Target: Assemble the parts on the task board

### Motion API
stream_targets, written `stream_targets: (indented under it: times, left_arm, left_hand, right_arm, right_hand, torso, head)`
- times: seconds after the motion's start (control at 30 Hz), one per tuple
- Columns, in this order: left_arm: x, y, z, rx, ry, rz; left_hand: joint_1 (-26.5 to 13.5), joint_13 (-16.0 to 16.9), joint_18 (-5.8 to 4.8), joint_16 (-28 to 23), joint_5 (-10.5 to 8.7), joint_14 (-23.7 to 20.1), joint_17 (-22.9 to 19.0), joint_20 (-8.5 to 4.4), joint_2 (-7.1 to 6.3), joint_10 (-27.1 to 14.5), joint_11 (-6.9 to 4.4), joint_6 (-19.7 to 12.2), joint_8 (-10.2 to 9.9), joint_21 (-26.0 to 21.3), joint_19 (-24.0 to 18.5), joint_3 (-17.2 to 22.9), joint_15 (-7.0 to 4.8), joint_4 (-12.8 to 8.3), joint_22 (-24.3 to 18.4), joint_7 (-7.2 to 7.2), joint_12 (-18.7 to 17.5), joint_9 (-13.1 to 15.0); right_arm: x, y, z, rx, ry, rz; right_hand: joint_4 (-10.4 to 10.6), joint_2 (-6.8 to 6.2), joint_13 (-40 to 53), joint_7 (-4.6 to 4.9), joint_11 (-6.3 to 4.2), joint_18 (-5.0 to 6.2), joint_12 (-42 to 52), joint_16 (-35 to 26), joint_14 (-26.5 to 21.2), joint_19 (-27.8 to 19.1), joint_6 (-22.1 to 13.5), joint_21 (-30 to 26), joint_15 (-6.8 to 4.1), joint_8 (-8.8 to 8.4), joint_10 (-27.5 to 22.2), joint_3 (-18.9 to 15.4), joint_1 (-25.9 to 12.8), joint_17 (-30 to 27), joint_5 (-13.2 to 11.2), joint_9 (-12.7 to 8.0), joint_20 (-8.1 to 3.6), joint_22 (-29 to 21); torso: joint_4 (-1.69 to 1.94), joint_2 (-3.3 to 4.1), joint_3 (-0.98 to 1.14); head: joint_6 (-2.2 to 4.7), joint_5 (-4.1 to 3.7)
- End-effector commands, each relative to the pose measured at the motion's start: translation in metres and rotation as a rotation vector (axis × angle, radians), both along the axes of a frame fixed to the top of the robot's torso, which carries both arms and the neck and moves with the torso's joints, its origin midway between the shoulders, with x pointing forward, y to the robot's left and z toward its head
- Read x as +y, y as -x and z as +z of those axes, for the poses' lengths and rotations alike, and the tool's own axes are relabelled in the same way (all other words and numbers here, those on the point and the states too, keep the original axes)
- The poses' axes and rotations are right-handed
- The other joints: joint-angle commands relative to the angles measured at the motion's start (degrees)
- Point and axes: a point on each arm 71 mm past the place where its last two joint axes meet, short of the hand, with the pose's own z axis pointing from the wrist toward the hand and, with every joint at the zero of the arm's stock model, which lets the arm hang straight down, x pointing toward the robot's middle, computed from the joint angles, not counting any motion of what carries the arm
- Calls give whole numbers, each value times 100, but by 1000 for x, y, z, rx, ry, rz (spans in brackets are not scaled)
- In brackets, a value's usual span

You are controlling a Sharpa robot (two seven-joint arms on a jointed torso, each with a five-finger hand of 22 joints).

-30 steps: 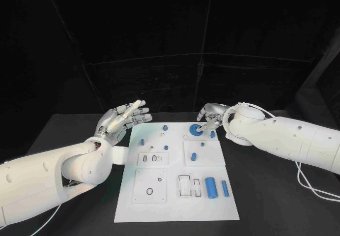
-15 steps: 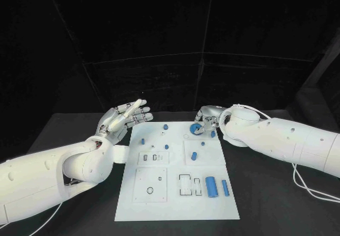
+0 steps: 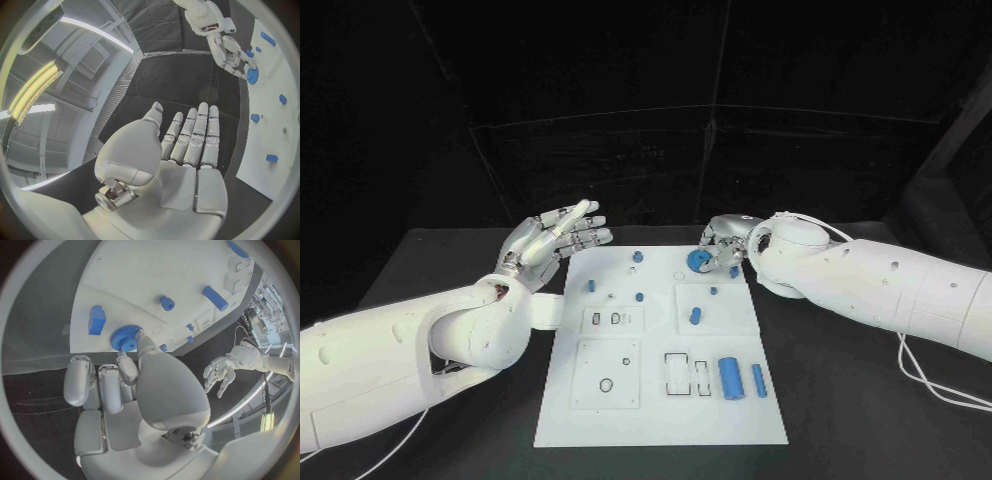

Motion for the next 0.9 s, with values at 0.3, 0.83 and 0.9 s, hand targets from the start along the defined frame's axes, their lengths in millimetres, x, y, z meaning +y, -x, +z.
stream_targets:
  times: [0.3, 0.83, 0.9]
  left_arm:
    - [-1, 0, 1, -4, 8, -15]
    - [-1, 0, 1, -3, 8, -15]
    - [-1, 0, 1, -3, 8, -15]
  left_hand:
    - [25, -2, 81, -39, 19, 35, -6, 4, 27, 39, 15, 30, 20, 8, 46, 20, -15, -24, -5, 454, -5, 6]
    - [29, -4, 82, -42, 19, 41, -9, 4, 30, 45, 15, 35, 18, 5, 51, 35, -17, -39, -11, 455, -8, 4]
    - [29, -4, 82, -42, 19, 41, -9, 4, 30, 45, 15, 35, 18, 5, 51, 35, -17, -39, -11, 455, -8, 4]
  right_arm:
    - [3, 0, 1, -10, 14, 17]
    - [7, 1, 3, -72, 36, 17]
    - [9, 2, 4, -92, 30, 25]
  right_hand:
    - [-157, 216, 189, -15, -23, -73, 162, 87, 363, 112, 317, 84, 3, 183, 151, 226, 209, 315, -394, 24, 3, 144]
    - [-449, 443, 419, -113, -106, -96, 303, 124, 371, 185, 1039, 141, -75, 304, 305, 705, 332, 380, -804, 15, -61, 281]
    - [-459, 435, 419, -114, -108, -98, 298, 124, 372, 190, 1051, 144, -76, 291, 304, 723, 316, 381, -786, 8, -64, 288]
  torso:
    - [-4, 3, 3]
    - [1, 0, 5]
    - [1, -1, 3]
  head:
    - [-22, 7]
    - [-47, 15]
    - [-48, 19]
